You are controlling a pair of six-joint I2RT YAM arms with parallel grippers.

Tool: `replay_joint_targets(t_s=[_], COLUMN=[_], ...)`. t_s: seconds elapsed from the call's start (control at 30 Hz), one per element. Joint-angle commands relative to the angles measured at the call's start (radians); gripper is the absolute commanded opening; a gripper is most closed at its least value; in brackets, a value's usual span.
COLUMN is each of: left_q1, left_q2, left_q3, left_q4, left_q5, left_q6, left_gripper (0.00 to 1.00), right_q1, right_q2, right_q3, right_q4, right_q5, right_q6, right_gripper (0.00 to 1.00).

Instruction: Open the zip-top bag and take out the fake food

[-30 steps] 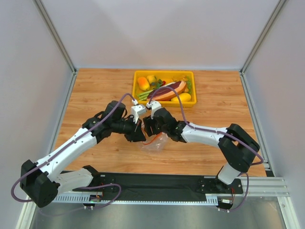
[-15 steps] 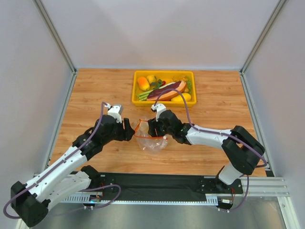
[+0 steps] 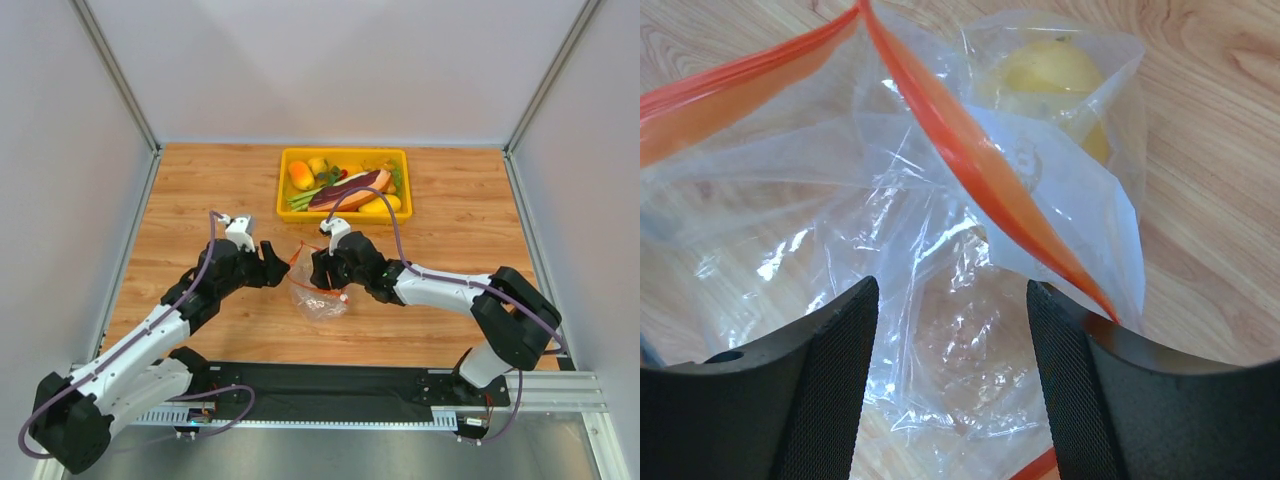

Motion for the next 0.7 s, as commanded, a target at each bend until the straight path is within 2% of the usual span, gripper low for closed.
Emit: replay_joint_targets(t_s=[0.0, 0.07, 0.2, 0.33, 0.67], left_q1=[0.003, 0.002, 0.024, 0.101, 0.133], left_q2=[-0.108, -0.151, -0.268, -0.274, 0.17], left_q3=[-0.017, -0.052, -0.103, -0.114, 0.068], left_q4=[0.139, 0.18, 0.222, 0.234, 0.224], left_q5=[0.188, 0.271, 0.264, 0.233, 0.265], left_q6=[0.076, 0.078, 0.038, -0.019, -0.013], left_gripper=[0.7, 0.71, 0.75, 0.78, 0.65], right_q1=[-0.005, -0.005, -0.005, -0.005, -0.005], right_q2=[-0.03, -0.028, -0.039, -0.061, -0.093], right_q3=[0.016, 0.021, 0.012, -0.008, -0.037], right_q4=[-0.001, -0.015, -0.021, -0.03, -0.017], right_q5=[0.015, 0.02, 0.023, 0.023, 0.001], right_q6=[0.003, -0.001, 0.003, 0.008, 0.028], right_gripper=[0.63, 0.63, 0.63, 0.64, 0.63])
